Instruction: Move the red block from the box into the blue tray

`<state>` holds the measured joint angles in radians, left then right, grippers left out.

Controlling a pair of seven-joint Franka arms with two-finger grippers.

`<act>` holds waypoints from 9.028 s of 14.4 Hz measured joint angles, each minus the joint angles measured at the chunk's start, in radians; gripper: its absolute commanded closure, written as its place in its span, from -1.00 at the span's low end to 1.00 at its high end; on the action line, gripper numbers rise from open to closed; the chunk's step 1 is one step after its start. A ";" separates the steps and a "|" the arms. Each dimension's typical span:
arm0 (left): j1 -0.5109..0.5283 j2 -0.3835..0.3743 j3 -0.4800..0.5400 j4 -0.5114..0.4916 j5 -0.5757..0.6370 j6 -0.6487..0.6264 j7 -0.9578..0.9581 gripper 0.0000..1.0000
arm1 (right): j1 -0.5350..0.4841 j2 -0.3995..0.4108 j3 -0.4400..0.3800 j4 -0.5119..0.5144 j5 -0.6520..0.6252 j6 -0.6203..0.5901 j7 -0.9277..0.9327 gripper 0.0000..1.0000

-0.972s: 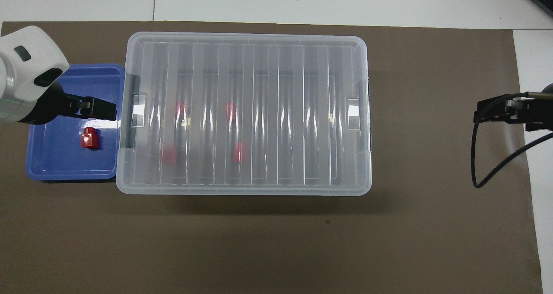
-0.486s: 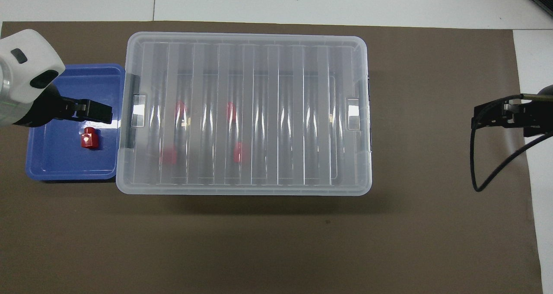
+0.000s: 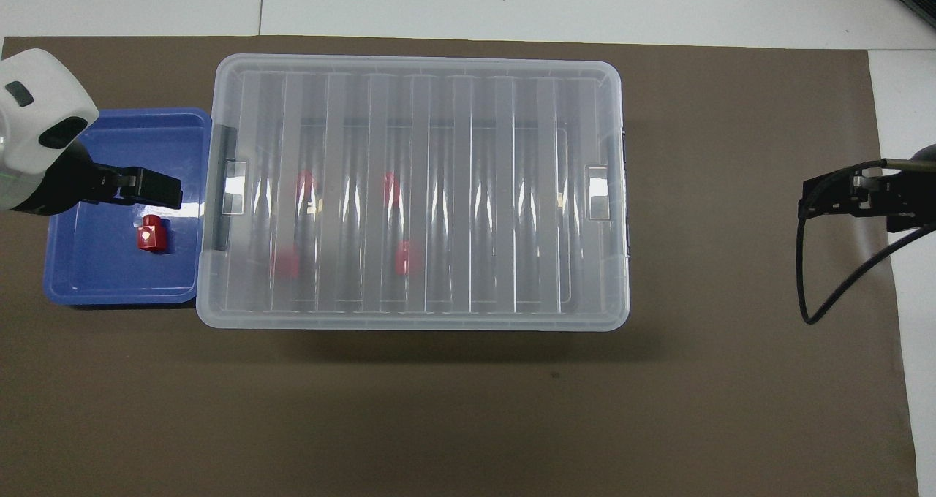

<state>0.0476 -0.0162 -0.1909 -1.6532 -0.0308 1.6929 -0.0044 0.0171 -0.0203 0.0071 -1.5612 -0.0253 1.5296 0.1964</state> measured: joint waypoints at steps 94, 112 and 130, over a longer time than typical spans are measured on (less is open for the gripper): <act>-0.082 -0.015 0.072 -0.001 0.000 -0.006 0.000 -1.00 | -0.003 0.000 0.000 0.000 0.000 0.000 0.000 -1.00; -0.114 -0.020 0.124 -0.001 0.000 -0.005 0.000 -1.00 | -0.002 0.000 0.000 0.000 0.000 0.000 0.000 -1.00; -0.171 -0.020 0.201 -0.002 0.000 -0.006 0.000 -1.00 | -0.002 0.000 0.000 0.000 0.000 0.000 0.000 -1.00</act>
<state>-0.1239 -0.0362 0.0102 -1.6553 -0.0308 1.6867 -0.0044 0.0152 -0.0198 0.0071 -1.5613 -0.0251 1.5296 0.1965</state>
